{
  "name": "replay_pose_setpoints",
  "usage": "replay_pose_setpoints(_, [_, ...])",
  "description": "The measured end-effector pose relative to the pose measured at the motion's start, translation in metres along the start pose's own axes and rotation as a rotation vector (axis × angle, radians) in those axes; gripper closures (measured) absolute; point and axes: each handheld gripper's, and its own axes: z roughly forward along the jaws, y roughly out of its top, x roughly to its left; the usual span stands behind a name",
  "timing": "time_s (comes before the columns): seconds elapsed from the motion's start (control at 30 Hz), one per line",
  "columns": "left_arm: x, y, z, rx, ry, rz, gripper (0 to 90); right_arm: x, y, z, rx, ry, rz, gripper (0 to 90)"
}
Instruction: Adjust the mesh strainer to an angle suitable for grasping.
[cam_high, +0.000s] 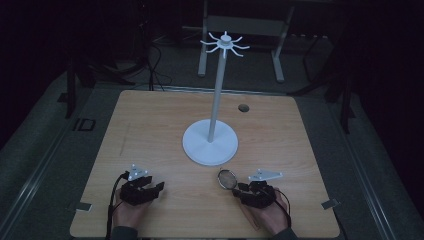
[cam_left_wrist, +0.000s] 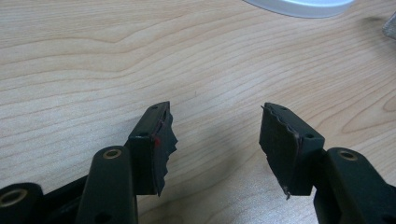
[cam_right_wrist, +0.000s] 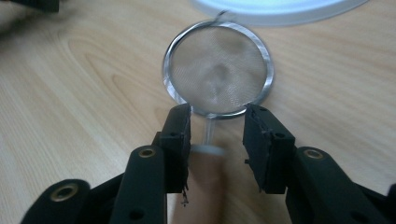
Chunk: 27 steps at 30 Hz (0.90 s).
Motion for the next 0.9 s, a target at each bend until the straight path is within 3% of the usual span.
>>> replay_pose_setpoints(0.2, [0.0,0.0,0.0,0.002,0.004,0.002,44.4,0.004,0.005,0.011,0.032,0.014,-0.029,69.6])
replay_pose_setpoints(0.3, [0.0,0.0,0.001,0.003,0.005,0.002,44.4,0.009,0.012,0.018,0.044,0.022,-0.081,70.0])
replay_pose_setpoints(0.67, [0.0,0.0,-0.001,-0.005,0.006,-0.002,44.4,0.046,0.035,0.05,0.088,0.147,-0.361,70.3])
replay_pose_setpoints(0.73, [0.0,0.0,-0.001,-0.007,0.007,0.0,44.4,0.052,0.037,0.054,0.097,0.167,-0.393,70.1])
replay_pose_setpoints(0.8, [0.0,0.0,-0.002,-0.014,0.006,0.002,44.5,0.055,0.039,0.056,0.104,0.172,-0.407,68.5])
replay_pose_setpoints(0.9, [0.0,0.0,-0.003,-0.022,0.004,0.004,44.5,0.056,0.036,0.059,0.137,0.134,-0.421,55.7])
